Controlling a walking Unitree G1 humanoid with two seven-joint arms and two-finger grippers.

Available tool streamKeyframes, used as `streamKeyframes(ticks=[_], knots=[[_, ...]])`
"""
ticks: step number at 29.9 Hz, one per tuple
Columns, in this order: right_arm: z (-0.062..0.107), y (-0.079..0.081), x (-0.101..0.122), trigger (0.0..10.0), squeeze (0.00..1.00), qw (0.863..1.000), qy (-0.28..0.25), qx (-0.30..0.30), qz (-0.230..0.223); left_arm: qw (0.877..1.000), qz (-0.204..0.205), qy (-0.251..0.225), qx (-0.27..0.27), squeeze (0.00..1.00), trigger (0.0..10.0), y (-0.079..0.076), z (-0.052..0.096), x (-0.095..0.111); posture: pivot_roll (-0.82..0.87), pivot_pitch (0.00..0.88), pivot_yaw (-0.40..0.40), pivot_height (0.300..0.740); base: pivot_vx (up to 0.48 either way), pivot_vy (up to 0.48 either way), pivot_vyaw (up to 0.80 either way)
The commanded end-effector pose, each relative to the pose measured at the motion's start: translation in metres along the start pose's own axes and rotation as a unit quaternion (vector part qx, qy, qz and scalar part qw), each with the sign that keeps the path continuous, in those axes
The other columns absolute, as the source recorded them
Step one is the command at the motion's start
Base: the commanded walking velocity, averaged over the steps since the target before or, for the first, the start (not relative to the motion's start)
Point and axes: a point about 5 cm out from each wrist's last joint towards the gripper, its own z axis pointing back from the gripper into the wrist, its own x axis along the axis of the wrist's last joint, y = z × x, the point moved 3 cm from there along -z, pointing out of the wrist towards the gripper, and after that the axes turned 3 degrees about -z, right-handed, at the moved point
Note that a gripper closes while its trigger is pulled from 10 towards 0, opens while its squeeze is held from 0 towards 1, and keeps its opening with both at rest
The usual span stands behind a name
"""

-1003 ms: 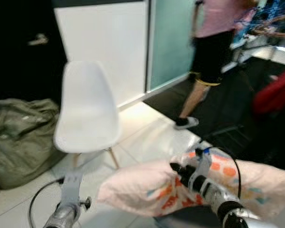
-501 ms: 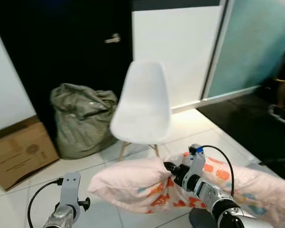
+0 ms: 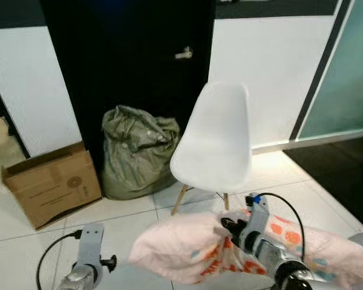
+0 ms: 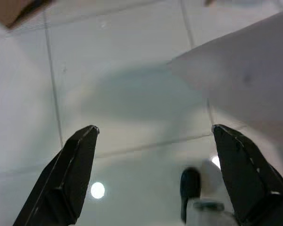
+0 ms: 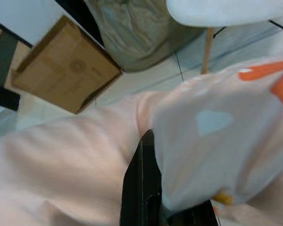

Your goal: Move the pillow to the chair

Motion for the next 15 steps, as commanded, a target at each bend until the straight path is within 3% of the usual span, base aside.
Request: streamKeyframes(ticks=[1,13,15], knots=[[0.000,0.001,0.023,10.0,0.00,0.999,-0.042,0.004,0.011,1.000,-0.007,-0.001,-0.006,0.00,10.0,-0.003,0.000,0.002,-0.10,0.000,-0.022,0.740,0.472,0.000,0.00],[0.000,-0.006,0.038,10.0,0.00,0.997,-0.059,-0.049,0.029,1.000,-0.009,-0.002,-0.011,0.00,10.0,-0.004,0.000,0.001,-0.09,0.000,-0.028,0.740,0.471,0.000,0.00],[0.000,-0.007,0.040,10.0,0.00,0.996,-0.060,-0.057,0.031,1.000,-0.009,-0.002,-0.012,0.00,10.0,-0.004,0.000,0.002,-0.09,0.000,-0.028,0.740,0.469,0.000,-0.44]])
